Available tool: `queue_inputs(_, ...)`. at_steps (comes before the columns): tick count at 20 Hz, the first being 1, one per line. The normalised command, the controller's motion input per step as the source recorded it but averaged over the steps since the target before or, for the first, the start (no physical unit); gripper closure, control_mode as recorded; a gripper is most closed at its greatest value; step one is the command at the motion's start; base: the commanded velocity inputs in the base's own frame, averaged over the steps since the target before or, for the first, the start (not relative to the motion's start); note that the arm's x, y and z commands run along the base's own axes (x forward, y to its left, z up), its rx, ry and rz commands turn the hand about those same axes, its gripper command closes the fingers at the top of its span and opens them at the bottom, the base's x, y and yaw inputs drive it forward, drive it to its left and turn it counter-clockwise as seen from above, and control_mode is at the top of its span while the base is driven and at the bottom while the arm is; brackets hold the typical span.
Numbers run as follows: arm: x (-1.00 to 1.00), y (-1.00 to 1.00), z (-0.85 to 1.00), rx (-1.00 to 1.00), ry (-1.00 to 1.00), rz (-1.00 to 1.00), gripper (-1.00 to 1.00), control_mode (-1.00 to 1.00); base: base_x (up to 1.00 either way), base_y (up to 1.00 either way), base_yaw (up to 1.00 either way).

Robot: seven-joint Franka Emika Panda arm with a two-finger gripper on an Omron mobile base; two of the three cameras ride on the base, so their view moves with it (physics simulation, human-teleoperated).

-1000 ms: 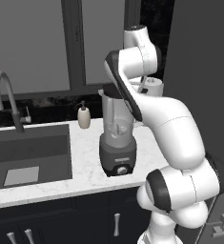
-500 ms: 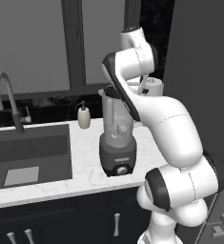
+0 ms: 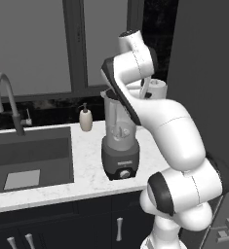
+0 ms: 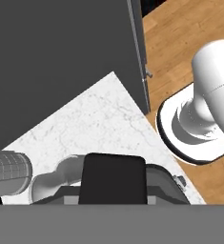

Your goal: Close the lid blender by securely placing the lid on top.

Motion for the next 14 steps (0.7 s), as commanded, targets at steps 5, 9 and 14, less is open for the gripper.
queue_inputs(5, 0.00, 0.33, -0.16, -0.04, 0.00, -0.12, -1.00, -1.00, 0.00, 0.00, 0.00)
queue_inputs(9, -0.06, 0.14, -0.05, -0.02, 0.00, -0.12, -1.00, -1.00, 0.00, 0.00, 0.00)
queue_inputs(14, -0.24, 0.00, 0.00, 0.00, 0.00, -0.13, -1.00, -1.00, 0.00, 0.00, 0.00)
